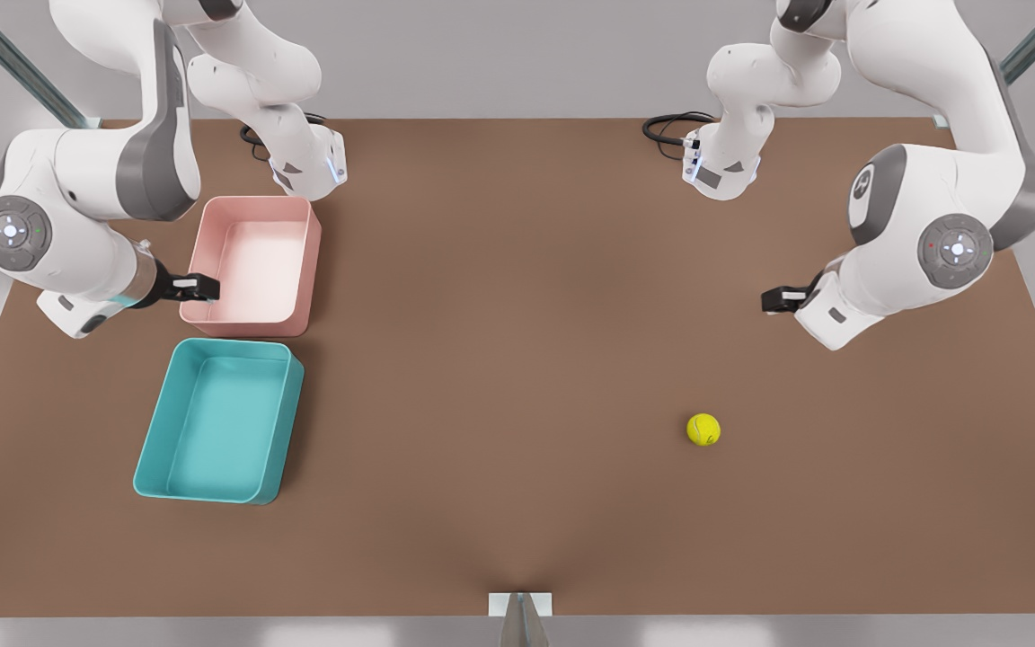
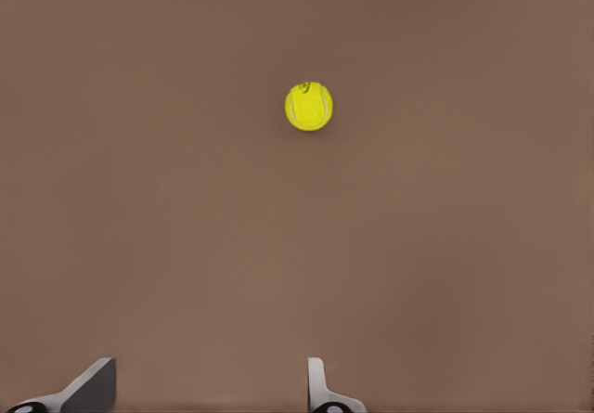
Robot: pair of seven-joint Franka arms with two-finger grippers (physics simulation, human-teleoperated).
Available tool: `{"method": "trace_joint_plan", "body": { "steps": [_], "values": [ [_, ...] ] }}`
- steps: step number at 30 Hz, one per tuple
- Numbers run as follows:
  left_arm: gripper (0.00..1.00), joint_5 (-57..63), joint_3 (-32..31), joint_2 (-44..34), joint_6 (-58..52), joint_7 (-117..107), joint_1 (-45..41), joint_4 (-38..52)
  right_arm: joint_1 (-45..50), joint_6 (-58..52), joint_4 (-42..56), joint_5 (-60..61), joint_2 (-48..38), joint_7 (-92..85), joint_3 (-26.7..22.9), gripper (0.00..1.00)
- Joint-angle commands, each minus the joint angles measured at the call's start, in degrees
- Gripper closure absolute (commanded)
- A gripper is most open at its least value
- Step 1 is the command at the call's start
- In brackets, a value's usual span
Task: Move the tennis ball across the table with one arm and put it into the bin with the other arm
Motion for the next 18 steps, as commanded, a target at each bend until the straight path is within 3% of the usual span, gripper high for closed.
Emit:
{"method": "trace_joint_plan", "body": {
  "steps": [1, 4, 5, 6, 7, 10, 15, 18],
  "values": [
    [0.0, -0.27, 0.04, -0.08, -0.1, -2.51, -0.03, -0.11, 0.01, 2.35, -0.73, -0.24, -0.32, 1.74, -0.02, 0.0],
    [0.0, -0.35, 0.04, 0.79, -0.19, -2.51, 0.32, 0.25, -0.08, 2.44, -1.61, -0.24, -0.75, 1.65, -0.11, 0.0],
    [0.25, 0.0, 0.04, 3.33, -0.1, -2.51, 0.32, 1.29, 0.01, 2.53, -1.62, -0.51, -0.49, 1.65, -0.11, 0.0],
    [0.78, 0.09, -0.13, 8.95, 0.16, -1.2, 0.32, 5.5, 0.71, 2.44, -0.74, -1.99, 0.21, 1.65, -0.46, 0.0],
    [0.79, 0.09, -0.49, 15.29, 3.84, 3.02, 0.23, 8.42, 0.8, 2.53, -0.3, -2.09, 1.27, 1.65, -0.46, 0.0],
    [0.79, 0.53, -0.14, 23.56, 16.68, 31.65, 1.73, 7.81, 0.53, 6.13, -0.3, -1.39, 4.08, 1.65, -0.46, 0.0],
    [0.79, 0.35, 0.13, 27.78, 20.65, 93.01, 2.78, 6.66, -1.22, 10.34, -0.83, 2.48, 5.66, 0.95, -1.16, 0.0],
    [0.79, 5.78, 0.13, 27.52, 28.89, 103.9, 2.69, -0.81, -2.28, 12.01, -0.3, 6.17, 6.54, -3.53, -3.01, 0.0]
  ]
}}
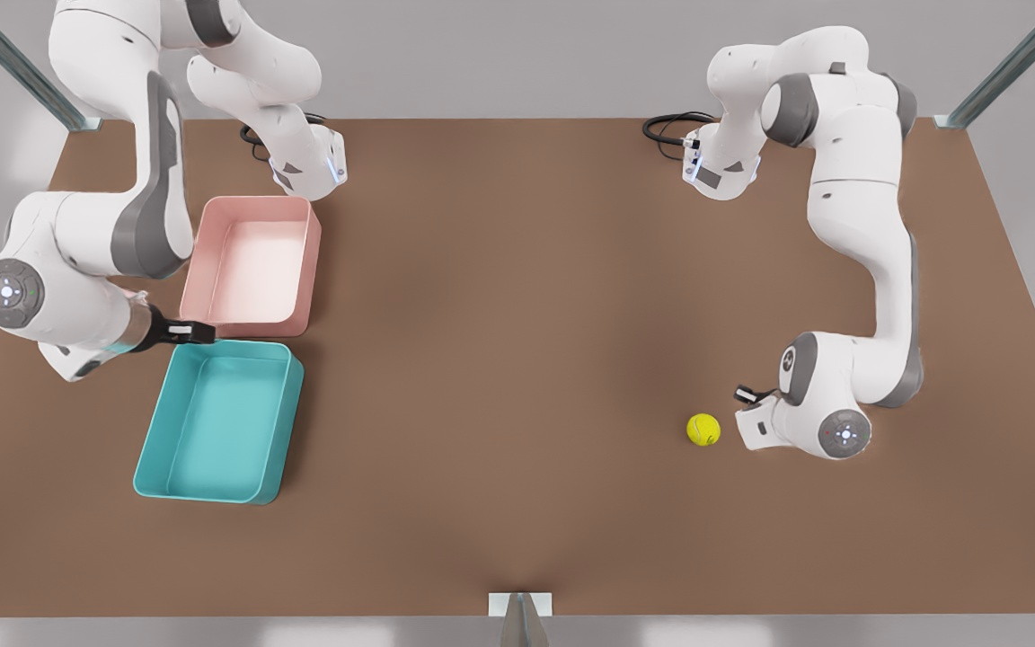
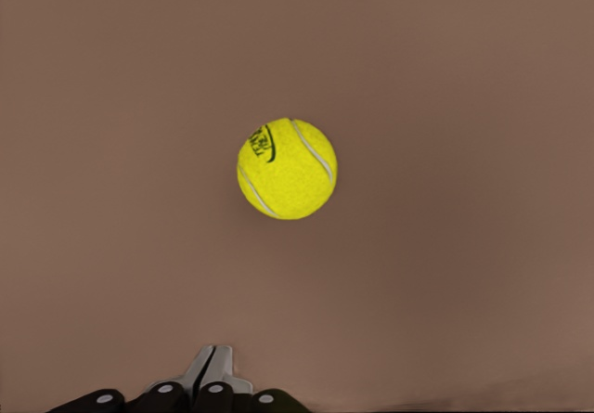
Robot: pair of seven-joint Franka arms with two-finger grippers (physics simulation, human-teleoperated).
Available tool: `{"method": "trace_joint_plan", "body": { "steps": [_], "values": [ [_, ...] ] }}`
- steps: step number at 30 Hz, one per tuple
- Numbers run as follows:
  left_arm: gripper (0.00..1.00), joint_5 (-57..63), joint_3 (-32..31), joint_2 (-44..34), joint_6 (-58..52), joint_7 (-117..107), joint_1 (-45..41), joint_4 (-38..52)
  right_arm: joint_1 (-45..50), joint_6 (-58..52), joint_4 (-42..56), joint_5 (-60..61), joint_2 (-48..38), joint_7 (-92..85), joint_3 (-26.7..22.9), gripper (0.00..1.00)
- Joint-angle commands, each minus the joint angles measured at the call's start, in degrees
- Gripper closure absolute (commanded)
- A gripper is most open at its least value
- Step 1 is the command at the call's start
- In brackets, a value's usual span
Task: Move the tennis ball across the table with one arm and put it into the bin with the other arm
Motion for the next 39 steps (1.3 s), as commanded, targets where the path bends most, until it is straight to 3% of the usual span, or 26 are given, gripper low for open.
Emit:
{"method": "trace_joint_plan", "body": {
  "steps": [1, 3, 10, 39],
  "values": [
    [0.79, 3.96, 0.0, 0.24, 12.81, 77.61, -0.01, -2.47, -0.03, 3.81, 1.07, 2.16, 0.09, -4.16, -0.43, 0.0],
    [0.79, 4.49, 0.09, 0.24, 16.85, 77.97, -0.01, -6.6, 0.06, 3.2, 0.8, 1.99, 0.0, -5.91, -1.13, 0.0],
    [0.79, 9.24, 0.09, 2.18, 23.8, 72.87, -0.19, -7.92, 0.15, 3.02, 1.07, 1.9, 0.35, -5.83, -1.13, 0.0],
    [0.79, 8.27, 2.28, 2.0, 23.97, 59.16, -5.2, -13.46, -0.03, 1.53, 1.07, 2.34, 0.7, -7.41, -2.1, 0.0]
  ]
}}
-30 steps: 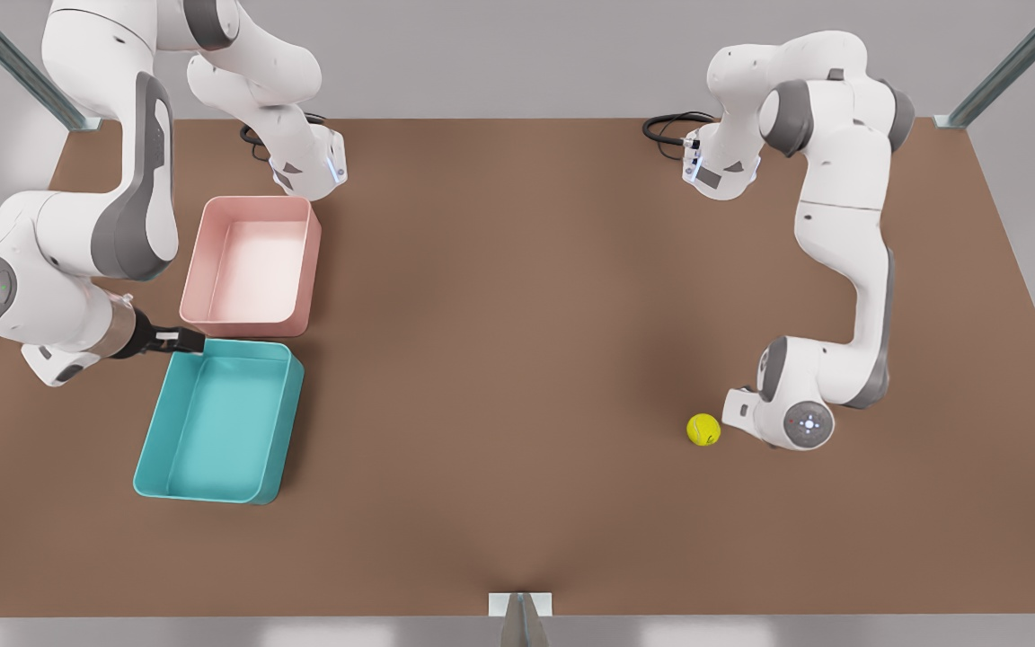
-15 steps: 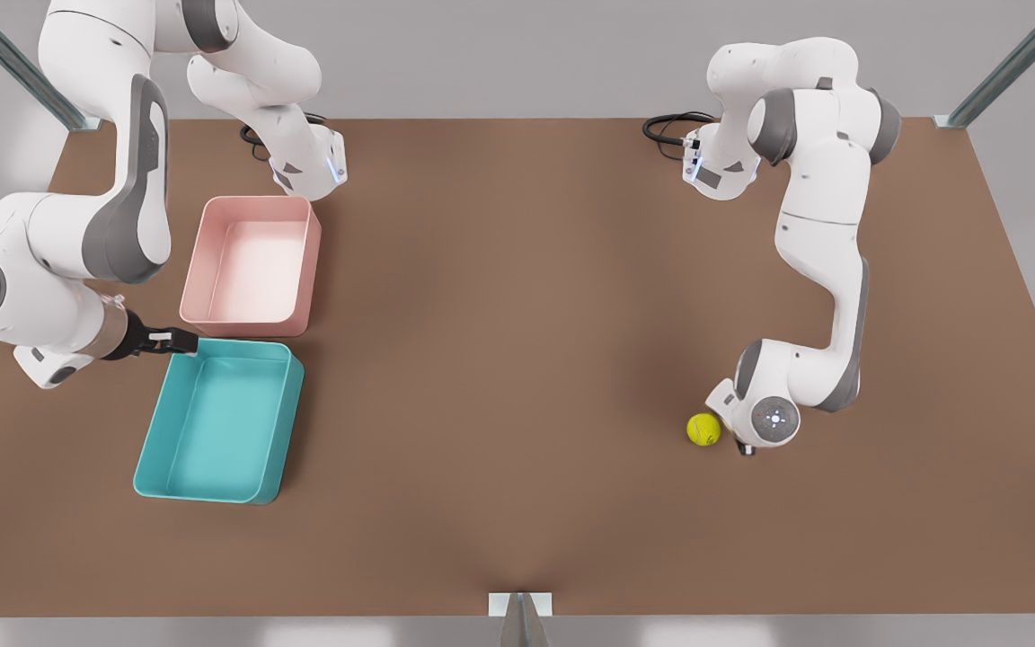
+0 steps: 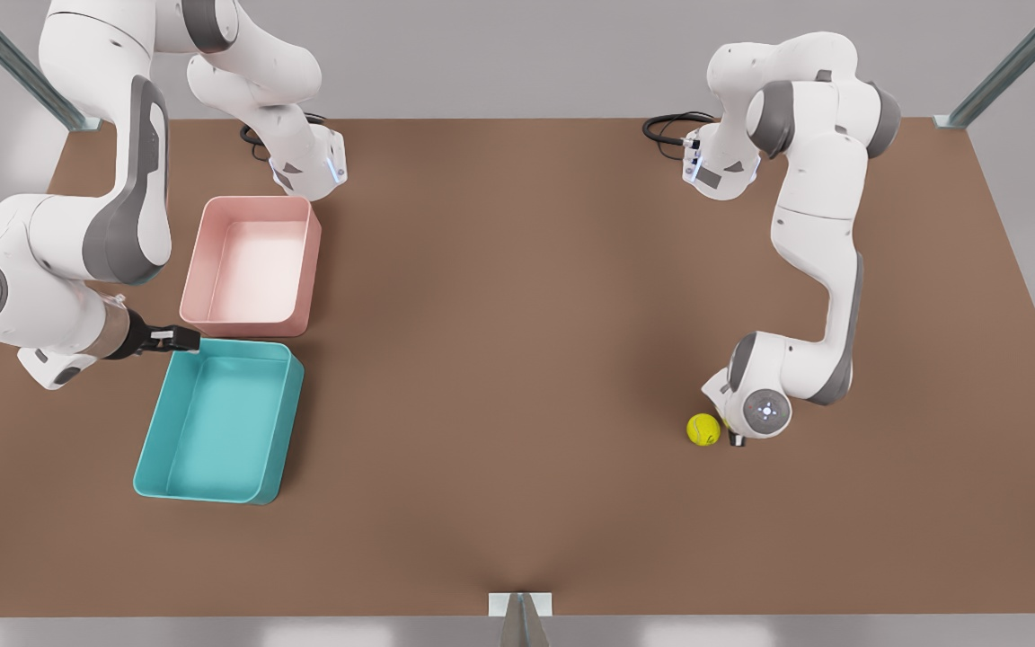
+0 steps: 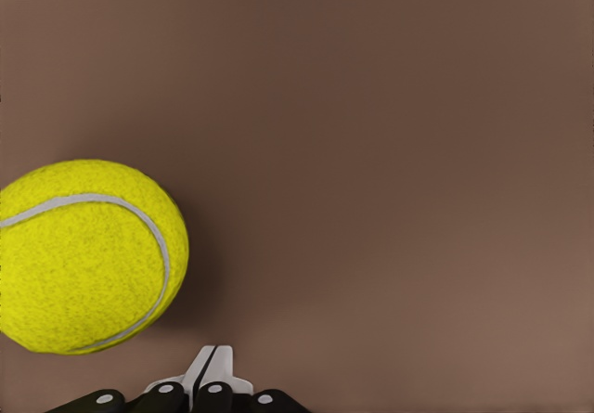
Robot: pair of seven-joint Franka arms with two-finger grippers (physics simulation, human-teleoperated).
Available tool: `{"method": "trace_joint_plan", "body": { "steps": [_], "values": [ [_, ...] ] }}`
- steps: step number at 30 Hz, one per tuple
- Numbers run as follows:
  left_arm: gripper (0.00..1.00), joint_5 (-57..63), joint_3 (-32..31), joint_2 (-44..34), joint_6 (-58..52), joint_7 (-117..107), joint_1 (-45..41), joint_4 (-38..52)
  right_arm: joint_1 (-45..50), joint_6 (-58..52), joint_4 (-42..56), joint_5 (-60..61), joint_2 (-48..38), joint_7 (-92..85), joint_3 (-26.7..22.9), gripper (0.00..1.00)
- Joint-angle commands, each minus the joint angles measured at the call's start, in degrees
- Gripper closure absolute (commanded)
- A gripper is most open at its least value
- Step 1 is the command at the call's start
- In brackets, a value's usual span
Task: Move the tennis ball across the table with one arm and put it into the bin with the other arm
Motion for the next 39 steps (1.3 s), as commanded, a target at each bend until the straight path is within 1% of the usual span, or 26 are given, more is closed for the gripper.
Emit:
{"method": "trace_joint_plan", "body": {
  "steps": [1, 2, 3, 4, 5, 6, 7, 9, 10, 12, 13, 14, 15, 16, 18, 19, 20, 21, 23, 24, 25, 27, 29, 31, 35, 39],
  "values": [
    [0.79, -0.4, 0.0, -0.49, 0.22, 0.52, -1.15, 0.32, 0.0, -0.1, 0.02, 0.05, -0.07, -1.18, -0.02, 0.0],
    [0.79, -1.1, 0.0, -0.75, 1.89, -9.65, -4.39, 0.32, 0.0, -0.1, -0.06, 0.05, -0.07, -1.26, -0.02, 0.0],
    [0.79, -9.97, -0.44, -0.84, 2.95, -24.78, -8.52, 0.41, 0.0, -0.1, -0.06, 0.05, -0.07, -1.53, -0.02, 0.0],
    [0.79, -13.22, -0.53, -1.27, 2.95, -32.62, -9.85, 0.5, 0.0, -0.1, -0.06, 0.14, -0.07, -2.14, -0.11, 0.0],
    [0.79, -23.85, -0.53, -2.24, 2.51, -37.1, -10.29, 0.5, 0.0, -0.1, -0.06, 0.14, -0.07, -2.14, -0.11, 0.0],
    [0.79, -25.98, -0.27, -2.86, 1.28, -37.46, -10.03, 0.59, 0.0, -0.1, -0.06, 0.23, -0.07, -2.23, -0.46, 0.0],
    [0.79, -22.73, -0.18, -3.38, 0.58, -37.28, -9.59, 0.59, 0.0, -0.1, -0.15, 0.23, -0.07, -2.23, -0.55, 0.0],
    [0.79, -22.28, 0.52, -5.76, -3.02, -37.55, -10.2, 0.24, 0.0, -0.1, -0.24, 0.23, -0.07, -2.23, -0.55, 0.0],
    [0.79, -22.28, 2.89, -7.6, -5.83, -37.55, -11.69, 0.24, 0.0, -0.1, -0.24, 0.23, 0.02, -2.23, -0.55, 0.0],
    [0.79, -20.45, 6.94, -13.39, -15.23, -42.27, -14.24, 0.5, 0.0, -0.1, -0.24, 0.23, 0.2, -2.23, -0.55, 0.0],
    [0.79, -17.28, 6.94, -17.0, -21.64, -50.88, -14.6, 2.07, 0.0, -0.1, -0.15, 0.23, 0.37, -2.23, -0.55, 0.0],
    [0.79, -14.03, 6.85, -20.43, -32.87, -60.37, -14.51, 7.42, 0.0, -0.1, -0.15, 0.23, 0.37, -2.23, -0.55, 0.0],
    [0.79, -12.53, 6.76, -21.32, -43.95, -66.8, -13.81, 15.67, 0.0, -0.1, -0.15, 0.23, 0.37, -2.23, -0.55, 0.0],
    [0.79, -12.61, 6.41, -21.75, -51.8, -69.36, -11.0, 22.73, 0.0, -0.1, -0.15, 0.23, 0.46, -2.23, -0.55, 0.0],
    [0.79, -15.24, -2.64, -22.28, -53.22, -92.73, -1.24, 28.36, 0.0, -0.1, -0.15, 0.23, 0.46, -2.23, -0.55, 0.0],
    [0.79, -15.6, -1.06, -27.19, -49.27, -89.41, -1.32, 21.52, 0.0, -0.1, -0.15, 0.23, 0.46, -2.23, -0.55, 0.0],
    [0.79, -15.87, 1.4, -29.84, -46.18, -88.7, -2.11, 17.81, 0.0, -0.1, -0.15, 0.23, 0.46, -2.23, -0.55, 0.0],
    [0.79, -15.87, 1.58, -30.19, -46.36, -88.7, -2.12, 17.55, 0.0, -0.1, -0.15, 0.23, 0.46, -2.23, -0.55, 0.0],
    [0.72, -15.87, 2.28, -30.46, -47.59, -88.52, -2.12, 17.46, 0.18, 0.69, 2.3, 2.42, 3.96, -2.85, -0.55, 0.0],
    [0.43, -15.69, 2.46, -30.46, -47.59, -88.52, -2.12, 17.55, 1.84, 0.95, 6.86, 2.25, 8.62, -2.85, -0.02, 0.0],
    [0.0, -15.17, 3.59, -31.33, -50.04, -89.05, -2.12, 16.85, 6.14, 2.09, 10.91, 2.69, 12.75, -0.57, -0.02, 0.0],
    [0.0, -15.25, 4.39, -31.69, -44.34, -103.57, -2.12, 15.0, 12.56, 9.65, 13.12, 2.95, 18.65, 10.5, 0.07, 0.0],
    [0.0, -14.11, 3.77, -30.19, -44.95, -97.75, -2.29, 15.53, 19.86, 15.18, 12.5, 2.87, 21.11, 22.46, 0.07, 0.0],
    [0.0, -14.37, 3.77, -29.93, -44.95, -97.84, -2.2, 15.53, 24.52, 26.25, 11.89, 2.87, 28.05, 34.67, 0.07, 0.0],
    [0.0, -14.46, 3.86, -28.17, -43.02, -97.84, -1.32, 15.44, 28.3, 31.62, 11.01, 3.31, 30.34, 43.12, 0.07, 0.0],
    [0.0, -14.55, 3.86, -28.17, -43.37, -97.75, -1.06, 15.18, 29.62, 36.72, 3.72, 5.06, 29.03, 44.0, 0.16, 0.0]
  ]
}}
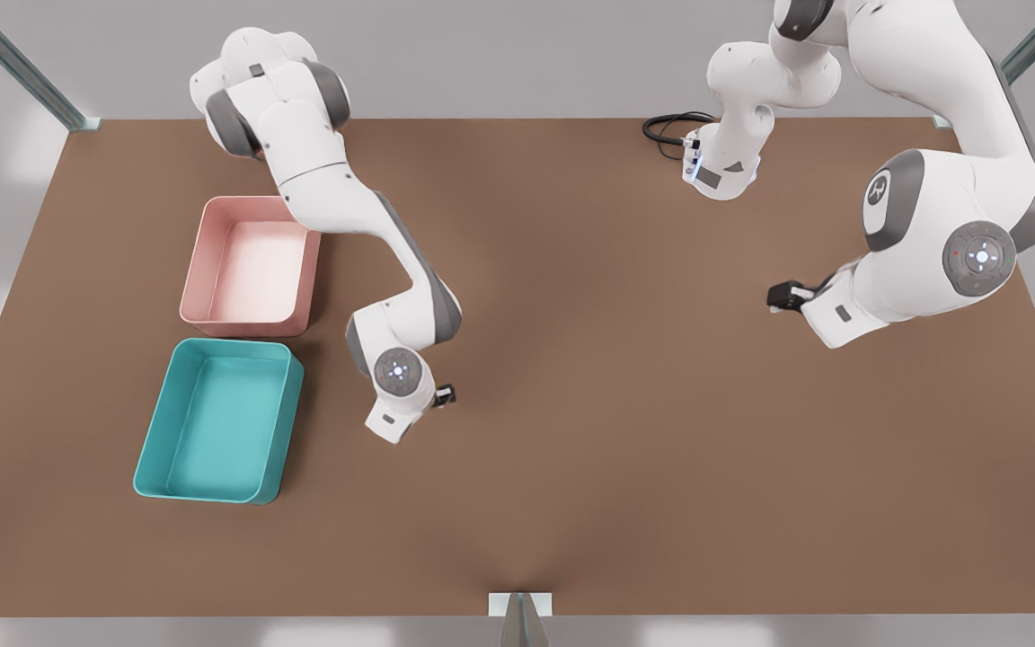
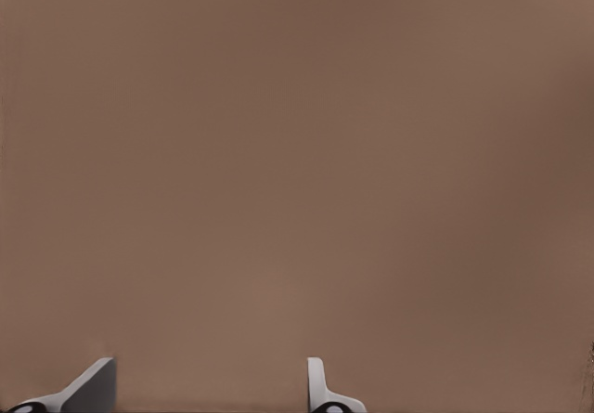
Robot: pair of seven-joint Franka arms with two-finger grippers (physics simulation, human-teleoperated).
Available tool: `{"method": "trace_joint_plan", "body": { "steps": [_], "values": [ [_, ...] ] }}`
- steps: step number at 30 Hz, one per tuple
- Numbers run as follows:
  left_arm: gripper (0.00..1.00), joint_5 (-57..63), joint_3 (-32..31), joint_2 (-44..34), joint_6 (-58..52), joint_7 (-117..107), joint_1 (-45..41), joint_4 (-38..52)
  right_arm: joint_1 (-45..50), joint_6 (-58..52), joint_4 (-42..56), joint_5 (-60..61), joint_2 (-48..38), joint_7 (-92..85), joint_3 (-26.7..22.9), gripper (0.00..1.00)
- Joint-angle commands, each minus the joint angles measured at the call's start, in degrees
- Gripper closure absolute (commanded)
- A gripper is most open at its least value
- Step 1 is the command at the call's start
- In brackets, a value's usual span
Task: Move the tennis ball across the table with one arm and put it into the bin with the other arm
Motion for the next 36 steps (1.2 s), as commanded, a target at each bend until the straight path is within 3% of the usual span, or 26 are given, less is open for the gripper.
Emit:
{"method": "trace_joint_plan", "body": {
  "steps": [1, 10, 36],
  "values": [
    [0.0, 0.06, 0.01, 0.03, 0.28, -21.23, 0.37, -0.06, 0.37, 12.82, -5.4, 1.15, -1.85, 25.19, -0.01, 0.0],
    [0.0, 0.15, 0.01, 0.47, 0.55, -21.23, 0.9, -0.06, 1.42, 14.67, -15.17, 1.07, -6.34, 24.13, -0.01, 0.0],
    [0.0, 0.15, 0.01, 0.83, 0.55, -21.23, 0.9, -0.06, 1.6, 16.78, -16.84, 0.8, -2.12, 19.65, -0.1, 0.0]
  ]
}}
